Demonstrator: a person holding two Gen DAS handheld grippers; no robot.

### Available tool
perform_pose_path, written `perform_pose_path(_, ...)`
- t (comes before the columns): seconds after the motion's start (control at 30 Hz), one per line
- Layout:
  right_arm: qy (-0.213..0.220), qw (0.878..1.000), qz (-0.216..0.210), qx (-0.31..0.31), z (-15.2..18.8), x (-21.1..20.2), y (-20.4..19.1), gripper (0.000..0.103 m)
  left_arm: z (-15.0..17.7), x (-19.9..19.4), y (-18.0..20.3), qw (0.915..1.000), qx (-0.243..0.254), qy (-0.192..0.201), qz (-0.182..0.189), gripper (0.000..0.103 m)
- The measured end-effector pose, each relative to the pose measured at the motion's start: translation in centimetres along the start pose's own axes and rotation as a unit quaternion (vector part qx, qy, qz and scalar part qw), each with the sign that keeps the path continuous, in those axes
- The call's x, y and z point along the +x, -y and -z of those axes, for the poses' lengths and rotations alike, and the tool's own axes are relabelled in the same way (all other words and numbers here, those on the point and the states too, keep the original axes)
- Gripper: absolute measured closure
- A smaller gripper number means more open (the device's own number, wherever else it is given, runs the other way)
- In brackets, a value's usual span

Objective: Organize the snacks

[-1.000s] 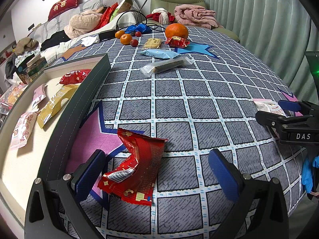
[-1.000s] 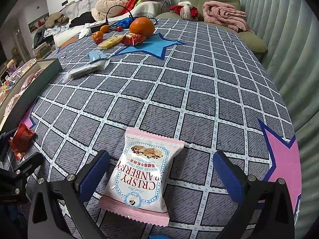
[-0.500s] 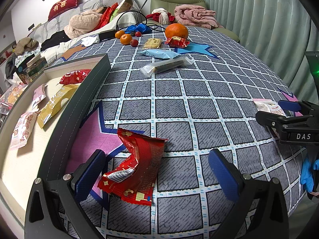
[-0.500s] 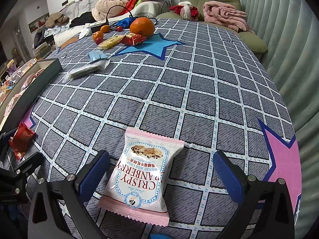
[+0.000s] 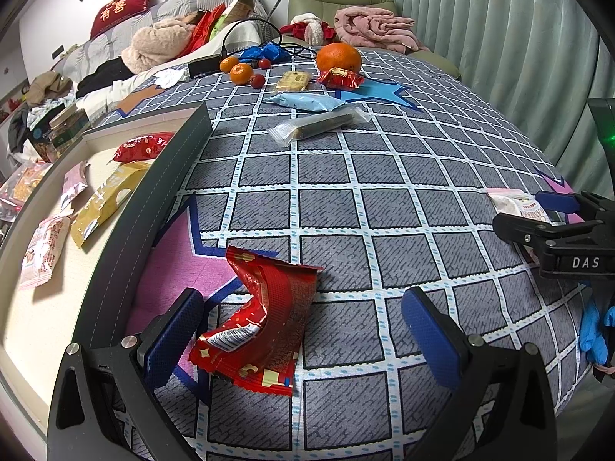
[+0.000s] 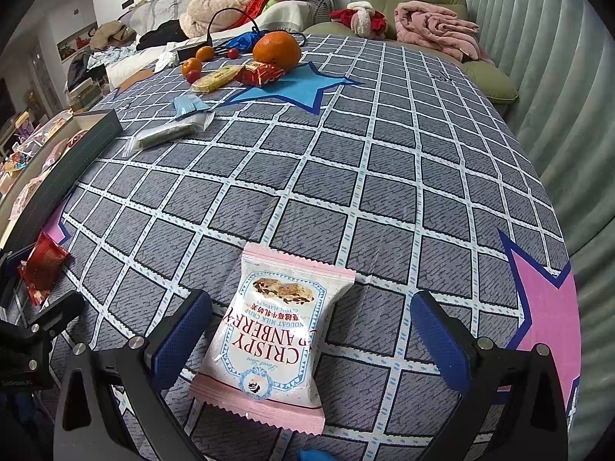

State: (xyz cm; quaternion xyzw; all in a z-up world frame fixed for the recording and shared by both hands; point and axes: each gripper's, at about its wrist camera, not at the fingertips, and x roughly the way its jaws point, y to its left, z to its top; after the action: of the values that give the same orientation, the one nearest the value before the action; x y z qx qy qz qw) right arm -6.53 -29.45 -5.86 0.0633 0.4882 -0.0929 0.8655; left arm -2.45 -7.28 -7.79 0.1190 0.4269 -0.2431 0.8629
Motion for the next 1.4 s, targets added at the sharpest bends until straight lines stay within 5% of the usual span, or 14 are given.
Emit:
perform_pose_path(0.3,-0.009,1.0,-0.004,-0.007,-0.3,0.3,0.1,0.0,-0.3,0.3,0.0,0.9999,0.002,-0.016,0.001,0.001)
perform_pose_path(0.5,-0.054,0.999,0.006,0.007,-1.5,1.0,0.0,0.0,-0.9,0.4,0.2,0.9982,0.005,-0.06,0.006,0.005)
perform_pose_path(0.57,-0.059,0.998,0.01,0.011,-1.7,1.2,-0.1,0.002,-1.0,0.1,0.5,0.9978,0.01,-0.064,0.011,0.019)
perform_pose_path(0.6,-0.059,0.998,0.01,0.011,-1.8,1.1,-0.2,0.011,-1.1,-0.2,0.7,0.9979,0.014,-0.061,0.015,0.026)
perform_pose_path(0.67,-0.052,0.999,0.005,0.005,-2.1,0.7,-0.7,0.04,-1.2,-0.6,1.0,0.9979,0.022,-0.056,0.022,0.065)
perform_pose_path(0.7,-0.051,0.999,0.001,0.002,-2.3,0.5,-0.9,0.061,-1.3,-0.7,1.0,0.9979,0.025,-0.055,0.024,0.076)
perform_pose_path(1.4,-0.045,0.996,-0.077,0.03,-1.9,-2.3,-3.9,0.061,-2.1,-5.1,-1.6,0.9968,-0.01,-0.01,0.079,0.078)
